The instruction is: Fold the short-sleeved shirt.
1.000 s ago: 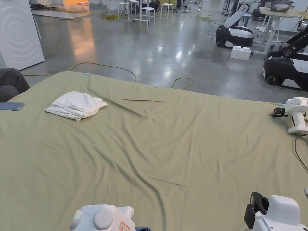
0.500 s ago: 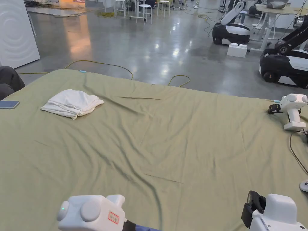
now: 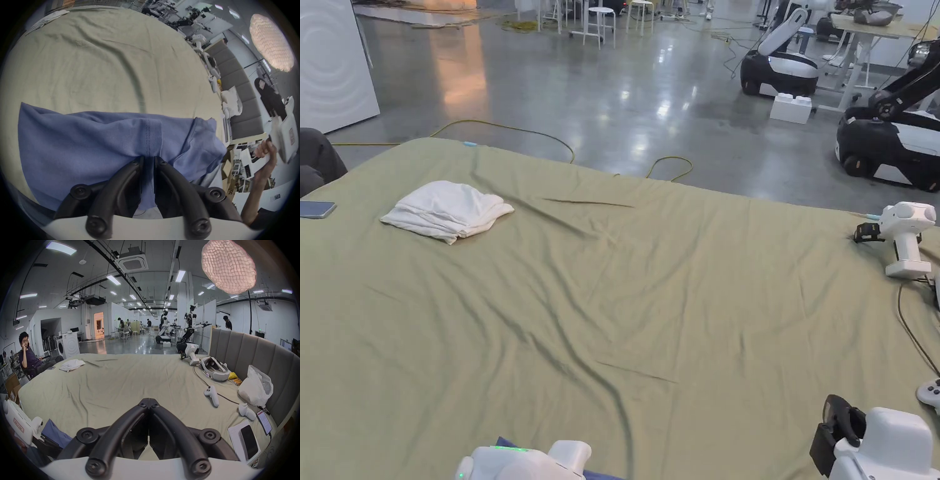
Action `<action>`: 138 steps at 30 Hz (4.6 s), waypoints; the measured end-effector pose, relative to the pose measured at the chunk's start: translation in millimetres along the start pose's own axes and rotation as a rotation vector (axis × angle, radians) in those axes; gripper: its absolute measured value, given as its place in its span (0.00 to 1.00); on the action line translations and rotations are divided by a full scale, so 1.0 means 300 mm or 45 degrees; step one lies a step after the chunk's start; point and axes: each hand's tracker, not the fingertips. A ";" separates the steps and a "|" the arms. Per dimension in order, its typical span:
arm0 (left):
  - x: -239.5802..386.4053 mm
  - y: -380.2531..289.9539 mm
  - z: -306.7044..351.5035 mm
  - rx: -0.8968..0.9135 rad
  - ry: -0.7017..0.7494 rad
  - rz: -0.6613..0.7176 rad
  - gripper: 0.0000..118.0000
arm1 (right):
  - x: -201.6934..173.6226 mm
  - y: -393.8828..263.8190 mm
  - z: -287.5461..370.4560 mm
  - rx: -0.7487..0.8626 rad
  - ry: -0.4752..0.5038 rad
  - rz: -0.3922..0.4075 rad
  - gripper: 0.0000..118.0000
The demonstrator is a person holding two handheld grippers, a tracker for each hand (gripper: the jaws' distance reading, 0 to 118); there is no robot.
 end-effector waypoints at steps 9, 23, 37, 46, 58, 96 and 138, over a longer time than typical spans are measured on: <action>-0.229 0.001 0.390 0.309 -0.004 0.107 0.54 | -0.033 0.094 0.030 0.197 0.005 0.007 0.00; -0.552 -0.080 0.274 0.255 -0.293 0.376 0.55 | -0.092 0.088 0.012 0.133 0.052 0.037 0.00; -0.530 -0.068 0.202 0.205 -0.482 0.433 0.11 | -0.101 0.068 0.009 0.065 0.063 0.024 0.00; -0.503 -0.030 0.362 0.301 -0.373 0.327 0.09 | -0.073 0.065 0.002 0.048 0.045 0.033 0.00; -0.392 0.095 0.811 0.427 0.220 0.145 0.09 | -0.055 0.052 -0.011 0.032 0.093 0.016 0.00; 0.261 0.016 0.100 0.056 0.121 -0.068 0.43 | 0.034 -0.018 0.049 -0.030 0.044 0.014 0.00; 0.161 0.101 0.510 1.367 0.597 -0.474 0.13 | -0.138 0.147 0.034 0.280 -0.077 -0.011 0.00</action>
